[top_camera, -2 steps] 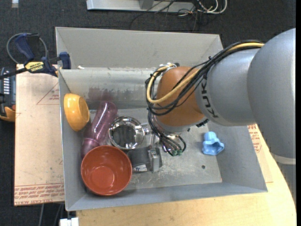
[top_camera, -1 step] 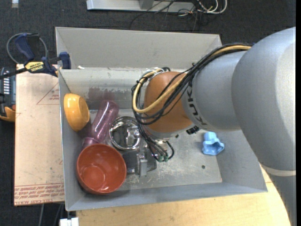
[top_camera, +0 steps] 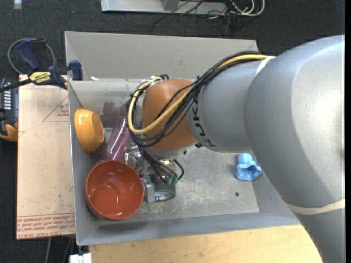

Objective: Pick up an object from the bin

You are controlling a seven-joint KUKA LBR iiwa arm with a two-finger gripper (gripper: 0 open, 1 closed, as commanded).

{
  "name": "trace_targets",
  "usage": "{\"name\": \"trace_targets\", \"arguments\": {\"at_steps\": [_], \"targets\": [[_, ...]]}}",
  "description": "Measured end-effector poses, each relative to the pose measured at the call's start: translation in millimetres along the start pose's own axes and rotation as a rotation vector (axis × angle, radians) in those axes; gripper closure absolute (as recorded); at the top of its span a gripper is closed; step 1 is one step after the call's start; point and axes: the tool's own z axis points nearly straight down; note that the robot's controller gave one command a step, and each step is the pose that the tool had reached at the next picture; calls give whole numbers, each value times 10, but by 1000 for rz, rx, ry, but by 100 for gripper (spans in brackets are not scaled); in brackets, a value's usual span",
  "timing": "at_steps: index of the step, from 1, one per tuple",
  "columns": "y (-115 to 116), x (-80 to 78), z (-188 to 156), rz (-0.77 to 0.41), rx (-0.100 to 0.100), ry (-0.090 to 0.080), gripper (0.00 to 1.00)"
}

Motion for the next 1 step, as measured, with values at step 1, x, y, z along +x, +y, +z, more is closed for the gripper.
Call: {"name": "trace_targets", "arguments": {"at_steps": [1], "targets": [[-258,52,-525,267,-4,-12,100]]}}
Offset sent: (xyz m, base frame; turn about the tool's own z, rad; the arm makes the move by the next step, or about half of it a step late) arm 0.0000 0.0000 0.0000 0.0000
